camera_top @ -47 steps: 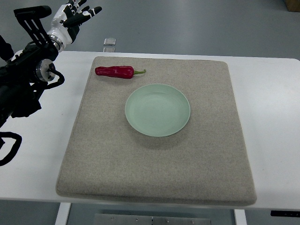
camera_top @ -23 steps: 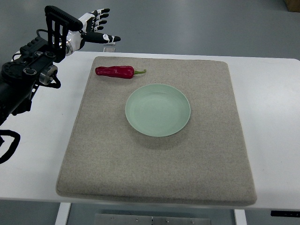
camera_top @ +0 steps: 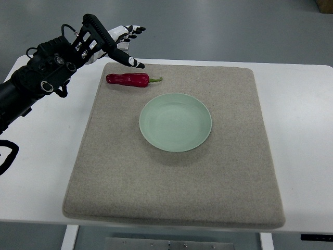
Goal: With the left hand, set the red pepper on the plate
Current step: 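Reach the left hand forward and down over the red chili pepper, then close the left hand's fingers around the red chili pepper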
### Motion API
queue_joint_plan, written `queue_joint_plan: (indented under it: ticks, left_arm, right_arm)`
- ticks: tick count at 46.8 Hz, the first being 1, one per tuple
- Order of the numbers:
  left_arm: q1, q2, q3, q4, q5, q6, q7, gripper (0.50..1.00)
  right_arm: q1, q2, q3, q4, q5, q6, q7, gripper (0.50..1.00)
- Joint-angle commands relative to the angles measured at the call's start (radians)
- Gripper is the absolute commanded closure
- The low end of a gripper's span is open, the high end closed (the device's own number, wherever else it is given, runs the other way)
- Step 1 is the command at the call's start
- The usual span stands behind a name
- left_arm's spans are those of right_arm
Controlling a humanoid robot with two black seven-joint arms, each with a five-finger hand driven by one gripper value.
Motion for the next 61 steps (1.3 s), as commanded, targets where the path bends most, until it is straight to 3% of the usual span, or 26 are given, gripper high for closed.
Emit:
queue_joint_plan:
  ticks: [1,13,21,39,61]
  left_arm:
    - [-0.003,-0.001,0.0,0.0,0.095,0.0,0.0,0.525]
    - [-0.008,0.013,0.002,-0.001,0.287,-0.029,-0.002,0.521]
    - [-0.019,0.018,0.002,0.0,0.287,-0.16,0.0,0.523]
    - [-0.013,0.032,0.138,0.006,0.29,-0.105,-0.002,0.531]
    - [-0.02,0.036,0.19,-0.003,0.297,-0.112,-0.012,0.544]
  right_arm:
    - [0.0,0.0,0.0,0.0,0.0,0.0,0.0,0.572]
    - [0.0,0.0,0.0,0.0,0.0,0.0,0.0,0.57]
    - [0.0,0.0,0.0,0.0,0.0,0.0,0.0,0.572]
    - [0.0,0.0,0.0,0.0,0.001,0.0,0.0,0.572]
    - [-0.001,0.0,0.0,0.0,0.001,0.0,0.0,0.572]
